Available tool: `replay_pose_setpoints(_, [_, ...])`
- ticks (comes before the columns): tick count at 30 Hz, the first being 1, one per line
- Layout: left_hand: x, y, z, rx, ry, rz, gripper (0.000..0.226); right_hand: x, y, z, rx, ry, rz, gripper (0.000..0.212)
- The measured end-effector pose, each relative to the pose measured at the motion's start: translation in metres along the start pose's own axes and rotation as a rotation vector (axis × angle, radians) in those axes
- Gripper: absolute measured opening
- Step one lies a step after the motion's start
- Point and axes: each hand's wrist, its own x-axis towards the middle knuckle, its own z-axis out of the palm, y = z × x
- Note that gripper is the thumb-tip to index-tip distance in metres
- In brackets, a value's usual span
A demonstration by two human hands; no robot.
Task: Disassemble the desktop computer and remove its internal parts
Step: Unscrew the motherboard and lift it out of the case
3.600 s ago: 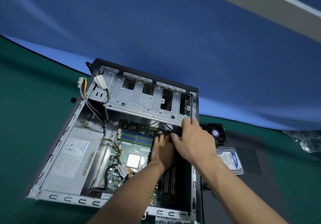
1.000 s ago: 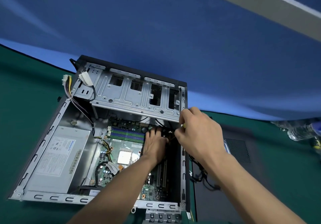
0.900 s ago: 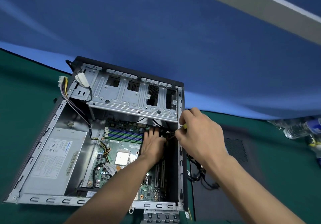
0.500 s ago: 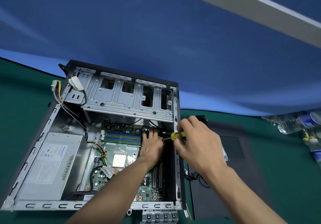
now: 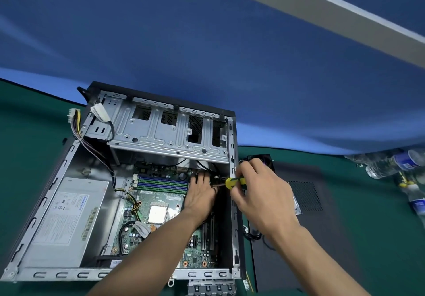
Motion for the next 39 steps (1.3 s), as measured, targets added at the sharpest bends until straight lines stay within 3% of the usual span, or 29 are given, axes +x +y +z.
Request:
replay_pose_setpoints(8, [0.006,-0.001,-0.003,0.174,-0.099,0.071,0.043,-0.001,0.001,0.001,-0.009,0.036,0.047,0.017])
replay_pose_setpoints(22, [0.004,0.001,-0.002,0.14,-0.07,0.07,0.034,-0.008,0.008,0.002,0.017,0.103,0.037,0.012])
replay_pose_setpoints(29, [0.009,0.001,-0.003,0.058,-0.12,0.095,0.038,-0.013,0.017,0.016,-0.047,-0.162,0.001,0.032])
replay_pose_setpoints(36, [0.007,0.0,-0.013,0.206,-0.18,0.188,0.04,-0.013,0.019,0.022,-0.028,-0.191,0.043,0.034])
replay_pose_setpoints(39, [0.006,0.0,-0.013,0.163,-0.157,0.174,0.035,-0.013,0.018,0.025,-0.018,-0.218,0.032,0.035])
